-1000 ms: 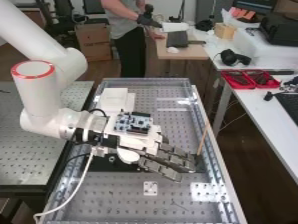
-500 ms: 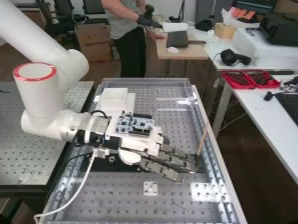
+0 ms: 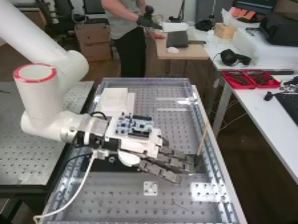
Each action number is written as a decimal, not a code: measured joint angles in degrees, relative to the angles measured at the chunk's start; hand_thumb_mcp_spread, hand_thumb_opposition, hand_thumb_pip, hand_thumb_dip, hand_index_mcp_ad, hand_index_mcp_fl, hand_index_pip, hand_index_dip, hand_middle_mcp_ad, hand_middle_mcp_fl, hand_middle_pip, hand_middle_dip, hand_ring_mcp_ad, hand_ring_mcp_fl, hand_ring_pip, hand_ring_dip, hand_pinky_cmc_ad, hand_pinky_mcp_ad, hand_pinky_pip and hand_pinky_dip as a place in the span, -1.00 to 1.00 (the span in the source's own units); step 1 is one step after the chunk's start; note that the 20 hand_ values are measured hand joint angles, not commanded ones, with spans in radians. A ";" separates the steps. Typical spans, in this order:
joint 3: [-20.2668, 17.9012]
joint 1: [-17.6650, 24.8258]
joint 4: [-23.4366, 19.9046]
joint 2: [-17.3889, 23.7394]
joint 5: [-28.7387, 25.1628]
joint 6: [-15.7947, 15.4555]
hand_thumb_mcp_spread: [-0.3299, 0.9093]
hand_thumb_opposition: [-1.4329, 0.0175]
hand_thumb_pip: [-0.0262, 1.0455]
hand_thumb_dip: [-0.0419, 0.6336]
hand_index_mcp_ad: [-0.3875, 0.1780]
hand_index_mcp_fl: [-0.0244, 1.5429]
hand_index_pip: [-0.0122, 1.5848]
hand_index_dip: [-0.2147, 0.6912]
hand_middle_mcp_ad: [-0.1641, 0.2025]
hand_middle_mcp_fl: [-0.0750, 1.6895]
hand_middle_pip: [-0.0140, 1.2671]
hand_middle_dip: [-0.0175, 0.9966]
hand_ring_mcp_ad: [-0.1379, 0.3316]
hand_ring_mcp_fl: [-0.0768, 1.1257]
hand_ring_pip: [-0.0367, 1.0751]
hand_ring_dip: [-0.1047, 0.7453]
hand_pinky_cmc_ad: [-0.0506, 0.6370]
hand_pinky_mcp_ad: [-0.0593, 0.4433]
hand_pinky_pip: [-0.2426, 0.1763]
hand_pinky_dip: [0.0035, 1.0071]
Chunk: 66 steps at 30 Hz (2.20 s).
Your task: Grab the pcb board and place it in the clear container
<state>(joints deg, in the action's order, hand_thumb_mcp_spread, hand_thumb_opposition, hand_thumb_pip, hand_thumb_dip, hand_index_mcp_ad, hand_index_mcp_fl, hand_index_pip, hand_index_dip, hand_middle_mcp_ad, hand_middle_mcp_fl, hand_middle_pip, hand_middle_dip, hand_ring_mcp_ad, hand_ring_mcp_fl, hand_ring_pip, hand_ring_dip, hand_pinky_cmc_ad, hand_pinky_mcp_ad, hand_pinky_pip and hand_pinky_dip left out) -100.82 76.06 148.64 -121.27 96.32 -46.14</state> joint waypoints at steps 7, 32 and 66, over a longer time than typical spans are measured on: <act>0.21 -0.32 0.20 -0.30 0.47 -0.07 0.61 -0.19 -0.27 -0.21 -0.44 -0.30 0.48 0.03 0.30 -0.84 -0.74 -0.66 0.03 -0.87 -0.77 -0.68 0.02 -0.04 -0.20 -0.63; 1.70 -0.62 1.52 -1.43 1.58 -0.49 0.63 -0.19 -0.27 -0.21 -0.47 -0.31 0.46 0.03 0.30 -0.84 -0.74 -0.66 0.03 -0.87 -0.78 -0.67 0.02 -0.04 -0.20 -0.63; 1.64 -1.08 0.04 -0.58 2.59 0.62 0.62 -0.26 -0.27 -0.22 -0.52 -0.06 0.48 0.03 0.25 -0.77 -0.74 -0.64 0.01 -0.85 -0.75 -0.67 0.02 -0.04 -0.20 -0.63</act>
<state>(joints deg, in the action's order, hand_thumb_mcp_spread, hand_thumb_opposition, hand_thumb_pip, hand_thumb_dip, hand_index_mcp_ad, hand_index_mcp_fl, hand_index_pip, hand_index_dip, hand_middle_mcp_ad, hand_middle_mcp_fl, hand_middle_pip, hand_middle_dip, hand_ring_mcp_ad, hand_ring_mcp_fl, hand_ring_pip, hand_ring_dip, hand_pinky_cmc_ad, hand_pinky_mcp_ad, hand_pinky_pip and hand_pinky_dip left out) -99.18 74.98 148.68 -121.84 98.91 -45.52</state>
